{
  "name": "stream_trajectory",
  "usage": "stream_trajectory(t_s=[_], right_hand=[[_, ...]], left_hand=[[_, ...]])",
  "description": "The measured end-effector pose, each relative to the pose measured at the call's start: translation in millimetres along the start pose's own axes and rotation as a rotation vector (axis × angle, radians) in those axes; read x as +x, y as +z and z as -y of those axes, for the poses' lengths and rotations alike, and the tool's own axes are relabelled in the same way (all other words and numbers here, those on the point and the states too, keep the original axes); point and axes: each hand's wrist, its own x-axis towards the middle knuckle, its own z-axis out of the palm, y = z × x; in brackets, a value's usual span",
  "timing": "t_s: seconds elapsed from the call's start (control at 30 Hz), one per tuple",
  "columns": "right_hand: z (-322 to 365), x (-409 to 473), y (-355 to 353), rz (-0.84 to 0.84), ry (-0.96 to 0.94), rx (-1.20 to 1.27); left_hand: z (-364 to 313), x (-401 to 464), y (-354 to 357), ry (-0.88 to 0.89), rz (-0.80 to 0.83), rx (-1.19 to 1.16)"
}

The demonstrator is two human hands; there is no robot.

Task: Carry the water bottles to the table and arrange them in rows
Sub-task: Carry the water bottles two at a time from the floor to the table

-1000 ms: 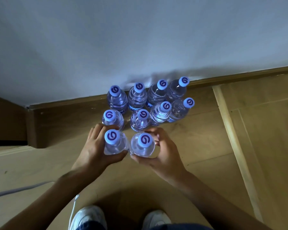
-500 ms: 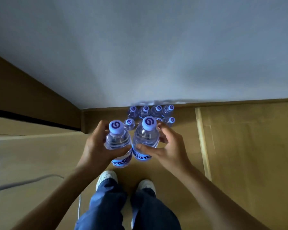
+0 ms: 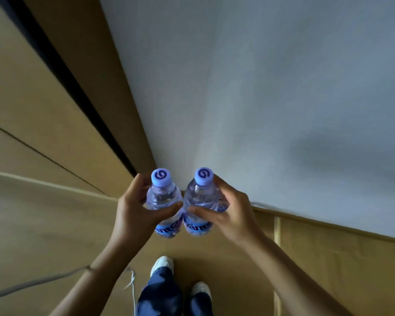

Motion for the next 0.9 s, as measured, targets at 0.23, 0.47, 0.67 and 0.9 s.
stream_trajectory(t_s=[0.23,0.47,0.67,0.9], right_hand=[[116.8,16.0,54.2,0.218,-0.102,0.051],[213.9,31.1,159.8,0.44,-0.188,0.122],[289.9,39.8,272.2,0.592,-0.27,0.097],[342.2,49.9,387.0,0.762,-0.251,0.067]], left_hand=[[-57.3,-38.1,-112.5,-0.03,-0.328,-0.043],[-61.7,-86.1,-230.5,-0.113,-0.647,-0.084],[-50.7,-132.1,-343.9,-0.18,-0.883,-0.043],[-18.7,-172.3,-445.0,-0.256,-1.08,0.02]])
